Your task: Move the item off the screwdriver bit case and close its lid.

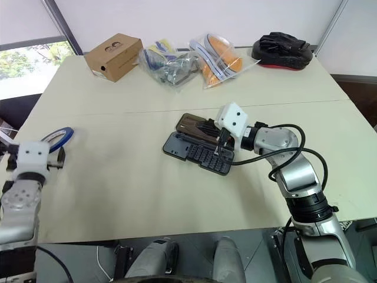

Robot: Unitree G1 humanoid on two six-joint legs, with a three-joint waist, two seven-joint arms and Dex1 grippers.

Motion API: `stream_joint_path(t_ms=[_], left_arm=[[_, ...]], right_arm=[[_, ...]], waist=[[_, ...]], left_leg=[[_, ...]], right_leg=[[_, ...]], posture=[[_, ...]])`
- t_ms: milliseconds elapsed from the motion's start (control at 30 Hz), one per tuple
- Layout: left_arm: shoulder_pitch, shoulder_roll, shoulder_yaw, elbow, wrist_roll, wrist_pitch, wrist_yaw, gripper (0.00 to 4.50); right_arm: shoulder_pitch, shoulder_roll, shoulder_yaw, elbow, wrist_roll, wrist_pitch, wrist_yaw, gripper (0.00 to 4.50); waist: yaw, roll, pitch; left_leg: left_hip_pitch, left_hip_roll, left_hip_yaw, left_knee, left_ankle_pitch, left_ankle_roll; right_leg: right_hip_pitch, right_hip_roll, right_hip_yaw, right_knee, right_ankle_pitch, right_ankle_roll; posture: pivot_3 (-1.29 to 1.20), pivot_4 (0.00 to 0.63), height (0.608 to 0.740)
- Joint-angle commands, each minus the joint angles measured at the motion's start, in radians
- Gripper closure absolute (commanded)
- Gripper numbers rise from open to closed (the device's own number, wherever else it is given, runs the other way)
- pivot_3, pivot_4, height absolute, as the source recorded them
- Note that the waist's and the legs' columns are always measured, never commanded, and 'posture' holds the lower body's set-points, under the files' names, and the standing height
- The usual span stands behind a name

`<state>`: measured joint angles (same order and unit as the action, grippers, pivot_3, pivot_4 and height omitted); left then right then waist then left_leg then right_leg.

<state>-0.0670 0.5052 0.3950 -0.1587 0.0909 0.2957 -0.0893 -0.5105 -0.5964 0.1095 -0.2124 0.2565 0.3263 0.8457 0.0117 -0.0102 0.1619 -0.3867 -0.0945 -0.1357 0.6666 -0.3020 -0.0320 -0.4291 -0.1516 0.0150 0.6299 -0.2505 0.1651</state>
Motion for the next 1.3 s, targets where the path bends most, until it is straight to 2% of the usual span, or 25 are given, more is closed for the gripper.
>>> stream_joint_path(t_ms=[33, 200, 367, 633, 733, 767, 800, 833, 933, 967, 1300], left_arm=[[-0.066, -0.009, -0.019, -0.119, -0.037, 0.058, -0.014, 0.03], [-0.185, -0.049, -0.097, -0.164, -0.175, 0.149, -0.132, 0.03], [-0.261, -0.070, -0.166, -0.166, -0.337, 0.167, -0.306, 0.03], [-0.254, -0.004, -0.203, -0.185, -0.580, 0.293, -0.565, 0.03], [-0.255, 0.027, -0.231, -0.176, -0.597, 0.313, -0.607, 0.00], [-0.258, 0.032, -0.238, -0.171, -0.605, 0.316, -0.622, 0.00], [-0.260, 0.035, -0.246, -0.164, -0.608, 0.313, -0.636, 0.00], [-0.268, 0.037, -0.261, -0.144, -0.598, 0.303, -0.647, 0.00], [-0.292, 0.033, -0.293, -0.100, -0.585, 0.281, -0.668, 0.00], [-0.301, 0.030, -0.301, -0.090, -0.586, 0.276, -0.675, 0.00], [-0.343, 0.018, -0.359, -0.017, -0.559, 0.231, -0.703, 0.00]], right_arm=[[-0.007, -0.014, -0.037, -0.023, 0.003, -0.006, -0.006, 4.50], [-0.026, -0.031, -0.048, 0.001, -0.002, -0.014, -0.002, 4.50], [-0.053, -0.067, -0.069, 0.044, -0.013, -0.035, 0.012, 4.50], [-0.087, -0.109, -0.086, 0.144, -0.064, -0.035, -0.012, 4.50], [-0.085, -0.116, -0.067, 0.176, -0.097, -0.035, -0.014, 3.23], [-0.086, -0.116, -0.062, 0.187, -0.109, -0.041, -0.015, 2.61], [-0.088, -0.113, -0.059, 0.200, -0.115, -0.040, -0.015, 2.22], [-0.094, -0.107, -0.055, 0.219, -0.123, -0.045, -0.016, 1.55], [-0.118, -0.089, -0.043, 0.273, -0.143, -0.061, -0.020, 0.15], [-0.128, -0.081, -0.038, 0.293, -0.149, -0.065, -0.022, 0.03], [-0.287, 0.009, 0.024, 0.610, -0.238, -0.115, -0.036, 0.03]], waist=[[-0.002, 0.000, 0.000], [-0.004, 0.000, 0.000], [-0.005, 0.000, 0.000], [-0.025, 0.000, 0.000], [-0.026, 0.000, 0.000], [-0.026, 0.000, 0.000], [-0.026, 0.000, 0.000], [-0.025, 0.000, 0.000], [-0.024, 0.000, 0.000], [-0.024, 0.000, 0.000], [-0.031, 0.000, 0.000]], left_leg=[[0.000, 0.000, 0.000, 0.000, 0.000, 0.000], [0.000, 0.000, 0.001, 0.000, 0.000, 0.000], [0.000, -0.001, 0.001, 0.000, 0.000, 0.000], [0.000, -0.001, 0.001, -0.001, 0.000, 0.000], [0.000, -0.001, 0.001, -0.001, 0.000, 0.000], [0.000, -0.001, 0.001, -0.001, 0.000, 0.000], [0.000, -0.001, 0.001, -0.001, 0.000, 0.000], [0.000, -0.001, 0.001, -0.001, 0.000, 0.000], [0.000, -0.001, 0.001, 0.000, 0.000, 0.000], [0.000, -0.001, 0.001, 0.000, 0.000, 0.000], [0.000, -0.002, 0.001, -0.001, 0.000, 0.000]], right_leg=[[0.000, 0.000, 0.000, 0.000, 0.000, 0.000], [0.000, 0.000, 0.000, 0.000, 0.000, 0.000], [0.000, 0.000, 0.000, 0.000, 0.000, 0.000], [0.000, 0.000, 0.000, 0.000, 0.000, 0.000], [0.000, 0.000, 0.000, 0.000, 0.000, 0.000], [0.000, 0.000, 0.000, 0.000, 0.000, 0.000], [0.000, 0.000, 0.000, 0.000, 0.000, 0.000], [0.000, 0.000, 0.000, -0.001, 0.000, 0.000], [0.000, 0.000, 0.000, -0.001, 0.000, 0.000], [0.000, 0.000, 0.000, -0.001, 0.000, 0.000], [0.000, 0.000, 0.000, -0.001, 0.000, 0.000]], posture=[[0.00, 0.150, 0.740], [0.00, 0.150, 0.740], [0.00, 0.150, 0.740], [0.00, 0.150, 0.740], [0.00, 0.150, 0.740], [0.00, 0.150, 0.740], [0.00, 0.150, 0.740], [0.00, 0.150, 0.740], [0.00, 0.150, 0.740], [0.00, 0.150, 0.740], [0.00, 0.150, 0.740]])
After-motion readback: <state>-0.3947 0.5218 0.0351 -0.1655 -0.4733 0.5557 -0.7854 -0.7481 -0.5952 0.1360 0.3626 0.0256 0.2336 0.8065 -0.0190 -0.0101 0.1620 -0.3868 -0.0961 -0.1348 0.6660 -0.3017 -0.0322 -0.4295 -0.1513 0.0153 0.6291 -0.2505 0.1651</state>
